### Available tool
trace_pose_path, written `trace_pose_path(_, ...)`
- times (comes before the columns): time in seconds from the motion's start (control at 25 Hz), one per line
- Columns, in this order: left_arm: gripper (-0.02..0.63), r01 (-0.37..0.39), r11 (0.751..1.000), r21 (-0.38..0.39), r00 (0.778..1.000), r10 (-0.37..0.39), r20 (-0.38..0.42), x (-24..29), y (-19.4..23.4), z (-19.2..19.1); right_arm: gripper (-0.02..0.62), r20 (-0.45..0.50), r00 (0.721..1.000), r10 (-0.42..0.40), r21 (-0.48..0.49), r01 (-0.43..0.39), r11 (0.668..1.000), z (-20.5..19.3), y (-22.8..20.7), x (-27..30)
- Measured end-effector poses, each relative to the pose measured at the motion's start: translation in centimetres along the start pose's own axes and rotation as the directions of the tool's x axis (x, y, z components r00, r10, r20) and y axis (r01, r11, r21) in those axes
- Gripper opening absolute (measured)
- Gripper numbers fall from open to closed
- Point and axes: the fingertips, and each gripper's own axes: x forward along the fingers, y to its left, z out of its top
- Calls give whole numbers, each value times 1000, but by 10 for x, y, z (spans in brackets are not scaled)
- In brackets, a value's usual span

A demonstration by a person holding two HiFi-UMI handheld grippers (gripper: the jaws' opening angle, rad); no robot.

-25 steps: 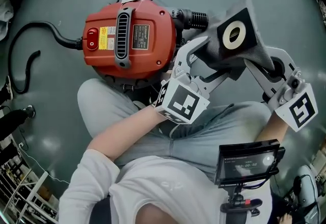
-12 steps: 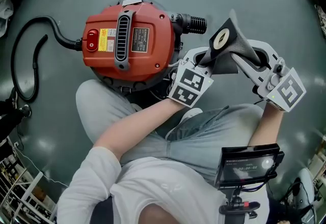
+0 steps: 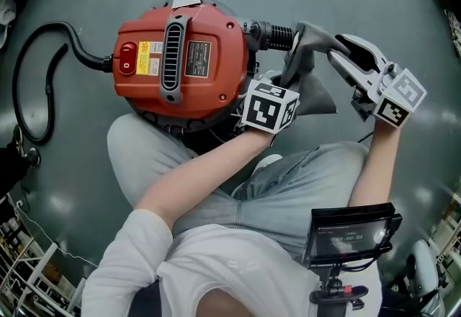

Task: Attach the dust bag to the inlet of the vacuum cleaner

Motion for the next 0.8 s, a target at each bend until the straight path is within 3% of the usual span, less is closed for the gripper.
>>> trace_pose_path(0.12, 28, -47, 999, 8, 999, 47, 19, -2, 5, 6, 155, -96, 994, 57, 43, -53, 998, -29, 2, 13)
trace_pose_path(0.32, 28, -149, 984, 93, 988, 144, 58, -8, 10, 12, 155, -39, 999, 32, 24, -31, 999, -33, -11, 37)
trace_pose_path(0.48, 28, -214, 945, 246, 975, 190, 116, -13, -4, 13, 154, 41, 978, 207, 18, -208, 978, -24, 9, 37)
trace_pose_path(0.6, 28, -234, 912, 338, 969, 191, 156, -17, -18, 15, 153, 156, 948, 277, 83, -292, 953, -9, 9, 24)
trace_pose_path(0.8, 28, -279, 871, 405, 960, 240, 144, -11, -3, 11, 152, 112, 974, 195, 35, -200, 979, -19, -7, 29)
